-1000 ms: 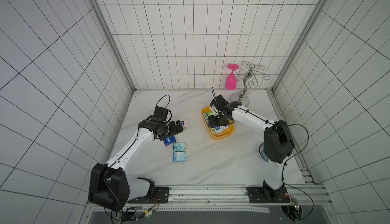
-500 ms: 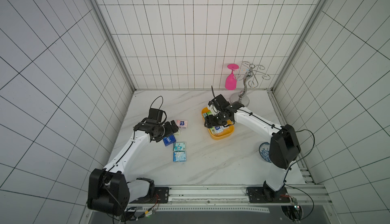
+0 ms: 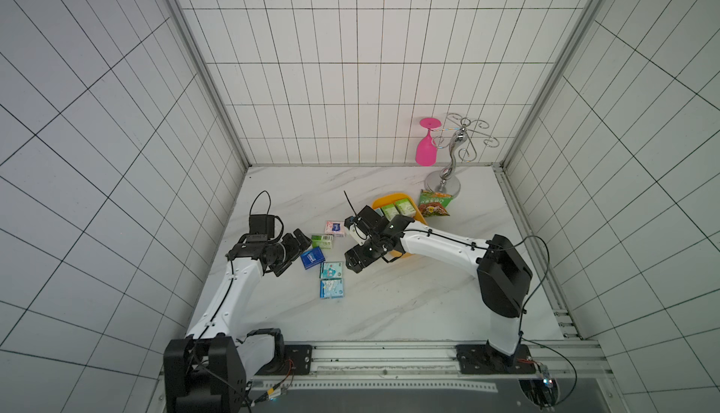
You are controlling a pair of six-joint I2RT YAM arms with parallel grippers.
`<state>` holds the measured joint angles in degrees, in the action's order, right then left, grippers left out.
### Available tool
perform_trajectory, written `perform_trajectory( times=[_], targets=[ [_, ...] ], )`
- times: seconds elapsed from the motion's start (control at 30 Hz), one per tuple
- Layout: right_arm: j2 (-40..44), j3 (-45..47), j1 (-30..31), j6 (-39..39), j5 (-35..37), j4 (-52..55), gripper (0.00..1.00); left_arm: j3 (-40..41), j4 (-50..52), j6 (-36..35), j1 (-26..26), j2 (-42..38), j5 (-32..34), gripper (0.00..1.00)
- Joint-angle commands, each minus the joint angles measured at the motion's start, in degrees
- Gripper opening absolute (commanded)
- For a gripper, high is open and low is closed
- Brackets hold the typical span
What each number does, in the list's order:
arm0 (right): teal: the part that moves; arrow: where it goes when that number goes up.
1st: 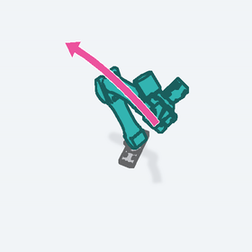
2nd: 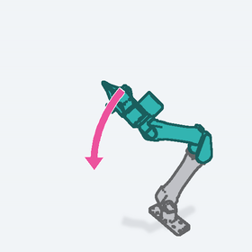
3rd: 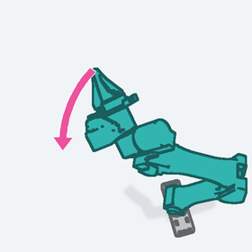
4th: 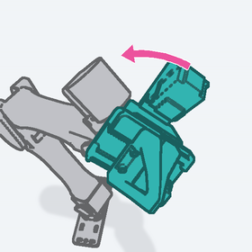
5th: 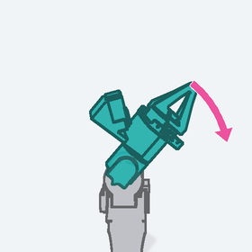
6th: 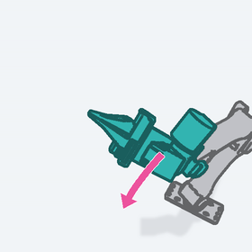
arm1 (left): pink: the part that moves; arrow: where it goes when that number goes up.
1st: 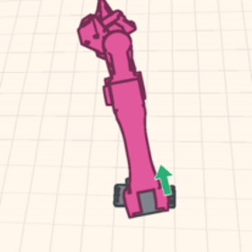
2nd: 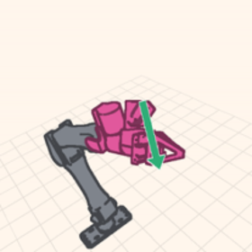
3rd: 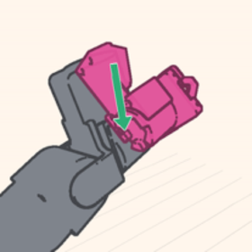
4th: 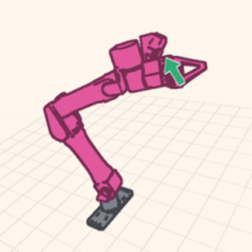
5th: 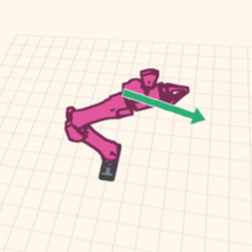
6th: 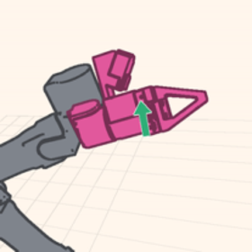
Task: Put the pocket tissues into the storage box
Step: Place the pocket tissues in the storage box, then pick up the pocket tissues from the center of the board.
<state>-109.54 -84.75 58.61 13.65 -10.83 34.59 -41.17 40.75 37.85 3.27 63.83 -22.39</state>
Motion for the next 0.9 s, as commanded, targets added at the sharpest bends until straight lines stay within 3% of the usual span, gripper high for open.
perform_trajectory(
  times=[0.0, 0.07, 0.27, 0.33, 0.5, 0.87],
  targets=[
    [0.38, -2.54, -0.12, -0.58, 2.58, -0.05, 0.89, 3.85, -5.44, 2.58, 0.16, -1.62, -3.36, 0.98],
    [1.51, -1.98, -0.12, -0.46, 2.86, 0.02, 0.88, 5.54, -8.79, 3.04, 0.19, -1.96, -3.04, 0.97],
    [5.23, 0.67, -0.16, -0.46, 5.29, 1.44, 0.88, -1.07, -3.07, -5.08, -0.33, 2.94, 6.96, 0.73],
    [6.10, 1.72, -0.16, -0.49, 5.38, 1.53, 0.88, -1.36, -6.08, -5.36, -0.52, 5.03, 4.80, 0.69],
    [6.77, 2.14, -0.17, -0.98, 5.18, 2.65, 0.88, -1.11, -16.16, -3.97, -1.22, 10.94, 6.85, 0.80],
    [9.26, 1.96, -0.30, -2.70, 7.56, 3.20, 0.88, -2.39, -27.38, -4.06, -3.44, 22.56, 3.56, 0.83]
  ],
)
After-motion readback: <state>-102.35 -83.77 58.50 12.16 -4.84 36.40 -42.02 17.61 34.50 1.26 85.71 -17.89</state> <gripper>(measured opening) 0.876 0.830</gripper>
